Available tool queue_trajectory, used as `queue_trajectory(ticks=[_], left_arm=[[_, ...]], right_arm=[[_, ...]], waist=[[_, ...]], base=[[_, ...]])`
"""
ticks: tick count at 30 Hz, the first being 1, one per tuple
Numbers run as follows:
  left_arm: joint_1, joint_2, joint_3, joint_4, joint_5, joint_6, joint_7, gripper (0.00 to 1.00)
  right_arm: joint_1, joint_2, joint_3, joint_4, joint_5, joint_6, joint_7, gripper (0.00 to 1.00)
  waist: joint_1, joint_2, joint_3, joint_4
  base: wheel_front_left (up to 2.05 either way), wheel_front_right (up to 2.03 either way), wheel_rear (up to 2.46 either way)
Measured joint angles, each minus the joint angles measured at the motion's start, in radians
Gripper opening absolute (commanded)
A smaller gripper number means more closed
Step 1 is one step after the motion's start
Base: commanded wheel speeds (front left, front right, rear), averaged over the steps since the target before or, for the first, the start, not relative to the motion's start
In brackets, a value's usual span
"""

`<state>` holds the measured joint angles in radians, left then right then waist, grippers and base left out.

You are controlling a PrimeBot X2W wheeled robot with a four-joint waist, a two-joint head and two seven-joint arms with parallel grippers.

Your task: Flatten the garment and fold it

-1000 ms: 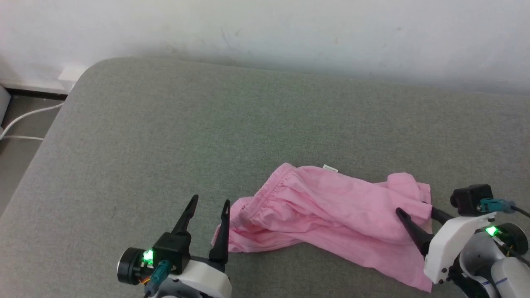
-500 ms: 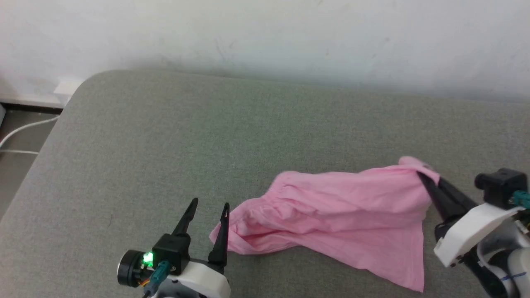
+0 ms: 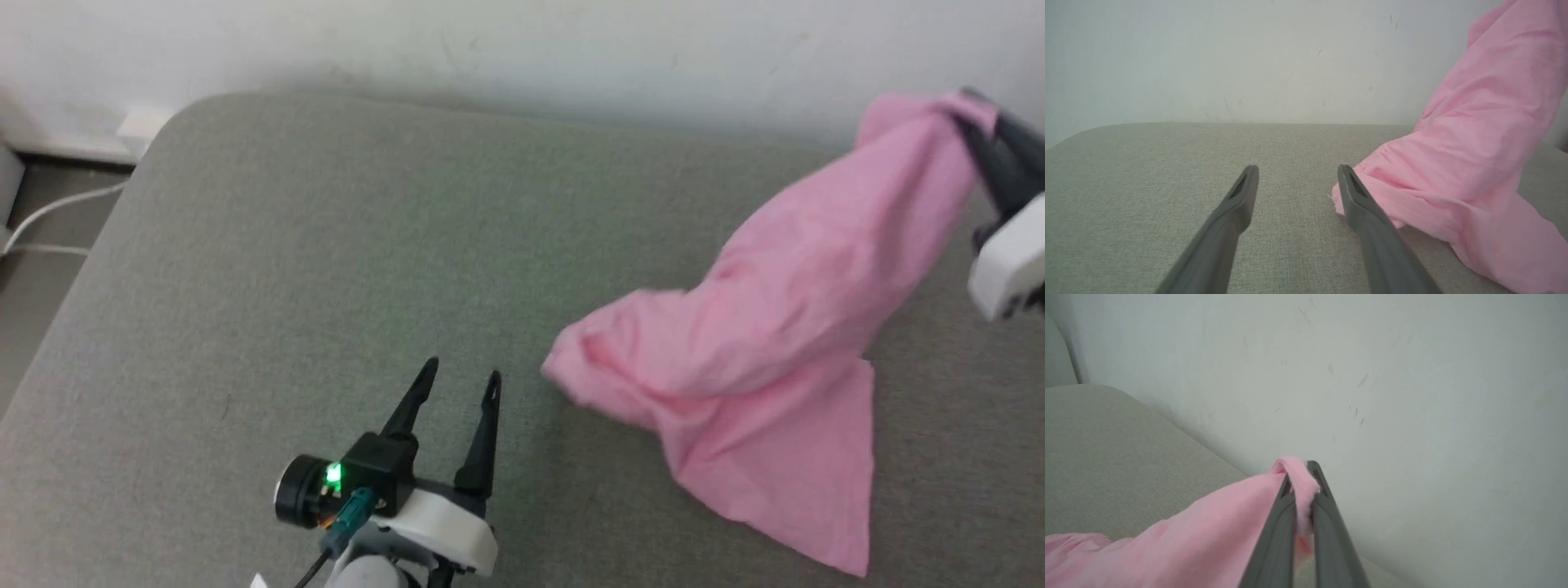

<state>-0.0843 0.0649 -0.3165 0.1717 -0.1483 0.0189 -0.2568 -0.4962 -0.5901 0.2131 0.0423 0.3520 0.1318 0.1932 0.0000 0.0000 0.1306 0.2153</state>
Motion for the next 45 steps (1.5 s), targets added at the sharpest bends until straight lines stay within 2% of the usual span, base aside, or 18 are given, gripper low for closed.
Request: queue_trajectory(ticks=[7,14,16,22,30,36,39,45], left_arm=[[-0.064,-0.009,-0.052,-0.003,-0.017,0.002,0.000,1.00],[-0.093,-0.011,-0.110,-0.012,-0.063,0.041,0.000,1.00],[-0.100,-0.012,-0.117,-0.010,-0.070,0.047,0.000,1.00],[-0.109,-0.012,-0.117,0.003,-0.073,0.055,0.000,1.00],[-0.105,-0.012,-0.064,0.013,-0.059,0.051,0.000,1.00],[-0.075,-0.010,-0.002,-0.004,-0.051,0.035,0.000,1.00],[-0.055,-0.007,0.031,-0.012,-0.051,0.034,0.000,1.00],[-0.011,0.006,0.087,-0.016,-0.052,0.024,0.000,1.00]], right_arm=[[-0.307,-0.074,0.144,0.219,-0.081,0.000,-0.050,0.00],[-0.406,-0.048,0.261,0.542,-0.109,0.000,-0.083,0.00],[-0.406,-0.034,0.284,0.624,-0.113,0.000,-0.091,1.00],[-0.409,0.021,0.303,0.782,-0.072,0.000,-0.147,1.00],[-0.427,0.074,0.331,0.817,0.020,0.000,-0.275,1.00],[-0.381,0.083,0.320,0.737,0.084,0.000,-0.375,1.00],[-0.305,0.089,0.265,0.680,0.139,0.000,-0.398,1.00],[-0.097,0.113,0.123,0.512,0.143,0.000,-0.426,1.00]], waist=[[0.0002,0.0000,0.099,0.066],[0.0003,0.0000,0.177,0.140],[0.0003,0.0000,0.194,0.156],[0.0002,0.0000,0.210,0.176],[0.0000,0.0000,0.162,0.140],[-0.0002,0.0000,0.096,0.077],[-0.0002,0.0000,0.064,0.041],[-0.0003,0.0000,0.003,-0.033]], base=[[0.00,0.00,0.00],[0.00,0.00,0.00],[0.00,0.00,0.00],[0.00,0.00,0.00],[0.00,0.00,0.00],[0.00,0.00,0.00],[0.00,0.00,0.00],[0.00,0.00,0.00]])
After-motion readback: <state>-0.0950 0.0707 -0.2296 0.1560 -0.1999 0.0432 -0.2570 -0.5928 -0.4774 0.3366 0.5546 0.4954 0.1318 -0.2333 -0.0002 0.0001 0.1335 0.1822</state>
